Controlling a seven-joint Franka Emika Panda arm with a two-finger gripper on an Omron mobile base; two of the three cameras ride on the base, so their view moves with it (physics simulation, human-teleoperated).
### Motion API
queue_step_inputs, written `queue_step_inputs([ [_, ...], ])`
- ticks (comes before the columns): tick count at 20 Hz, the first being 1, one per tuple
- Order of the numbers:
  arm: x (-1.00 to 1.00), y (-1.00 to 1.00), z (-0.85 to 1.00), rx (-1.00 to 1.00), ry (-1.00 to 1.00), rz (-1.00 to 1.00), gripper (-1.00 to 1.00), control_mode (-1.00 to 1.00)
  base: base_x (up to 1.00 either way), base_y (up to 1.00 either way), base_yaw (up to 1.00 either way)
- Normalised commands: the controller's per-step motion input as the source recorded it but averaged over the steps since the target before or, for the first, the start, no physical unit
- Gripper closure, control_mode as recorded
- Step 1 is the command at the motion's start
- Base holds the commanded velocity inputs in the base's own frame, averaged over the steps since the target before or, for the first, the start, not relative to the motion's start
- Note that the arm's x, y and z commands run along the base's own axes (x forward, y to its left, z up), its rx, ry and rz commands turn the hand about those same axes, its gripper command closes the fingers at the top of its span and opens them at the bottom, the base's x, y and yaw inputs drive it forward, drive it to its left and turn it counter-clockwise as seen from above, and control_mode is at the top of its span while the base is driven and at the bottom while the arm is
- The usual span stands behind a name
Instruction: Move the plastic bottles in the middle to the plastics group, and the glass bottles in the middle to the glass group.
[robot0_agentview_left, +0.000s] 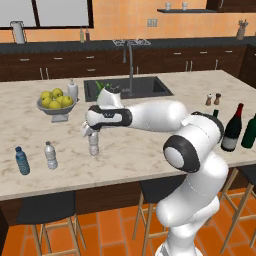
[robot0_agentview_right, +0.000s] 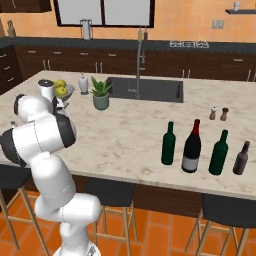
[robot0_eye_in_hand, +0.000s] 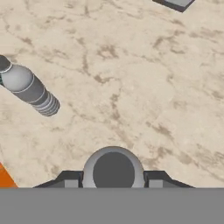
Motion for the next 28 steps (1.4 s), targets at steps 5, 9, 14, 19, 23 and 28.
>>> queue_step_inputs([
  [5,-0.37,0.63,0.0,0.0,-0.19,0.09,1.0,-1.0,0.0,0.0,0.0],
  [9,-0.12,0.39,-0.14,0.0,-0.13,0.08,1.0,-1.0,0.0,0.0,0.0],
  [14,0.1,0.03,-0.02,0.04,0.0,0.07,1.0,-1.0,0.0,0.0,0.0],
  [19,0.0,0.0,0.0,0.15,0.01,0.11,1.0,-1.0,0.0,0.0,0.0],
  [23,-0.02,0.16,0.0,0.04,0.0,0.1,1.0,-1.0,0.0,0.0,0.0],
  [28,-0.01,0.12,-0.02,-0.07,0.0,0.02,1.0,-1.0,0.0,0.0,0.0],
])
